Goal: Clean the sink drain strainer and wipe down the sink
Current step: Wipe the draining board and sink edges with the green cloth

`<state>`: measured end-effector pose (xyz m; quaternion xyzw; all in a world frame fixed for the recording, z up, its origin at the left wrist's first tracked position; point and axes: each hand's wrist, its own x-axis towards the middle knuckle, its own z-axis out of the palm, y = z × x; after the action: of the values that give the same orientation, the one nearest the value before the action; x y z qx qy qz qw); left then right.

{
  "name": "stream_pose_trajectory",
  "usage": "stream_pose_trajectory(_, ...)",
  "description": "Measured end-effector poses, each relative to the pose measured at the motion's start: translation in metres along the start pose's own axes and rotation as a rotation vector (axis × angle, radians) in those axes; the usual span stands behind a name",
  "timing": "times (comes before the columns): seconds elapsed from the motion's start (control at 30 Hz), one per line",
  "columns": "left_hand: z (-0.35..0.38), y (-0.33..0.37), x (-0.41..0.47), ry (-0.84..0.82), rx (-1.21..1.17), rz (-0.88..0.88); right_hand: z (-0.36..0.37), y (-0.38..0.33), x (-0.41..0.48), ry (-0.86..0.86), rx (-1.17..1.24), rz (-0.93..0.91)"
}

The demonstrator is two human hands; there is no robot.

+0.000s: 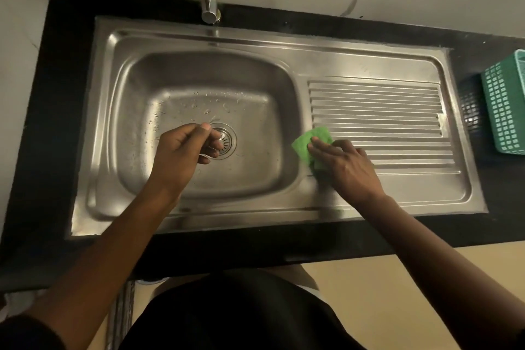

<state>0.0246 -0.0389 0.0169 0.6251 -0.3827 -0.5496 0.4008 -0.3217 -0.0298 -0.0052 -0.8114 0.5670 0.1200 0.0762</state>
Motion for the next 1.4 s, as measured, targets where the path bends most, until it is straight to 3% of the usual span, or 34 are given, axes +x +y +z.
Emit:
stream_pose_trajectory(0.23,0.0,-0.005,-0.007,0.012,-0.011,-0.013,-0.007,-0.016,0.055,-0.017,0.027,0.149)
stream_pose_trajectory(0.47,0.002,-0.01,-0.012,-0.005,0.004,0.002,0.025,-0.055,-0.015,0.009,0.065,0.084)
stream_pose_trajectory(0.73,0.006,-0.004,-0.007,-0.031,0.001,0.028,0.017,-0.075,-0.064,0.019,0.4,0.022)
stream_pose_trajectory(0.8,0.007,-0.004,-0.005,-0.036,0.004,0.029,0.007,-0.065,-0.067,0.019,0.552,0.095)
stream_pose_trajectory(0.93,0.014,-0.001,-0.001,-0.045,0.006,0.035,-0.016,-0.02,-0.067,0.375,0.779,0.456)
stream_pose_trajectory(1.03,0.019,0.002,-0.001,-0.067,0.013,0.038,-0.014,0.024,-0.052,0.527,0.697,0.699)
stream_pose_trajectory(1.13,0.026,0.002,-0.005,-0.101,0.028,0.036,0.01,0.034,-0.035,0.469,0.625,0.794)
stream_pose_trajectory(1.23,0.032,-0.003,-0.012,-0.119,0.039,0.02,0.038,-0.002,-0.027,0.335,0.469,0.696)
stream_pose_trajectory(1.4,0.037,-0.013,-0.023,-0.14,-0.003,-0.005,0.04,-0.077,-0.022,0.332,0.452,0.427)
